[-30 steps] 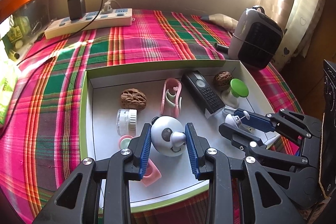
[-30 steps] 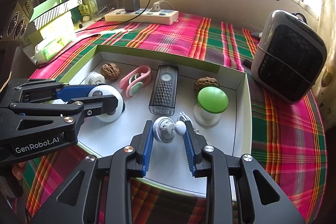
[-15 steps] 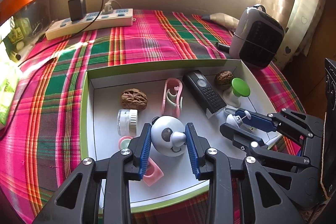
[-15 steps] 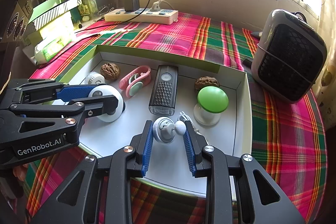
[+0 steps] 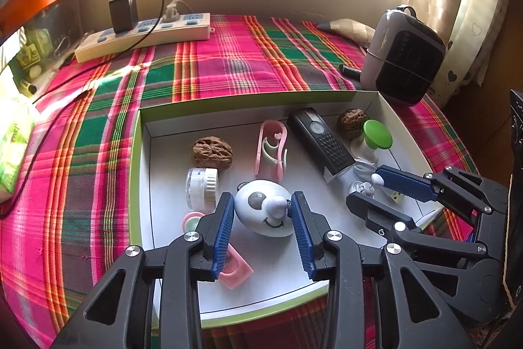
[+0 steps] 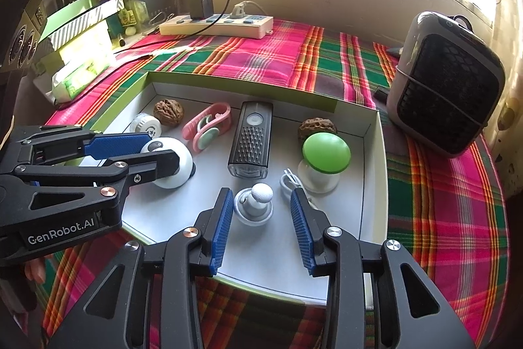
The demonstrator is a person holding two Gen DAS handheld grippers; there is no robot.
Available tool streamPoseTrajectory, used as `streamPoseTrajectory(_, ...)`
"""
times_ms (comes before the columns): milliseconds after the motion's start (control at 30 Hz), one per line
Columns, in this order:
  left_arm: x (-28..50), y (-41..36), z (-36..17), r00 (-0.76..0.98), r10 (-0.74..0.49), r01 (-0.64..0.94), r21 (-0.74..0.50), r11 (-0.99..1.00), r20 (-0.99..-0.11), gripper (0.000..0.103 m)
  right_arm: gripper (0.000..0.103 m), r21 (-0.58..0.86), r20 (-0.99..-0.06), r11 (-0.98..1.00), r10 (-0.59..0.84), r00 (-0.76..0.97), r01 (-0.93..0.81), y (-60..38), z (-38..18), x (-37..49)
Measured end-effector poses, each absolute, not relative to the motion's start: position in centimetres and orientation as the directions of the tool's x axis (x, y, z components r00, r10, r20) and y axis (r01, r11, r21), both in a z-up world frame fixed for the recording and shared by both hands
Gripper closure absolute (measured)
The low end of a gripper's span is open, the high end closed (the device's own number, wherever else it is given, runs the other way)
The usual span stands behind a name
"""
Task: Organize objects
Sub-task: 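Open the left tool releasing the white fan while the right tool releases the white knob, then withdraw both open tools up and away from the box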
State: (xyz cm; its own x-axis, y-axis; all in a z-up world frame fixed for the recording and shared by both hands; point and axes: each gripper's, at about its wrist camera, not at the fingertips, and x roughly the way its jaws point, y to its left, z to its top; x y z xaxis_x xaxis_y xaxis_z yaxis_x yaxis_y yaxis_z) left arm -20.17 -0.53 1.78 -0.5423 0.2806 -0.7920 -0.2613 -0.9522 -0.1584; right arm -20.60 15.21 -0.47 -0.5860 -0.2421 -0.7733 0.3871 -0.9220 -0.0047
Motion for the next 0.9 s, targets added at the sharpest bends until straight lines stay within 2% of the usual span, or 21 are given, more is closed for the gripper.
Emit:
streamPoseTrajectory(100, -20.1, -0.6, 1.8, -0.542, 0.276, -0.258, -0.155, -0.954, -0.794, 0.067, 0.065, 0.005, -0.774, -0.924, -0.245, -0.584, 0.381, 15.3, -0.4, -20.5)
streamPoseTrajectory(233, -19.8, -0.7, 2.0, -0.545, 0.269, -0.252, -0.151, -0.956, -0.794, 0.065, 0.059, 0.007, -0.772, -0.926, -0.245, -0.587, 0.377, 15.5, -0.3, -20.2)
streamPoseTrajectory(900, -15.6, -1.2, 3.9, -0.628, 0.202, -0.194, -0.1, -0.976, -0.751, 0.064, 0.059, 0.065, -0.726, -0.94, -0.274, -0.63, 0.334, 16.3, 1.5, -17.1)
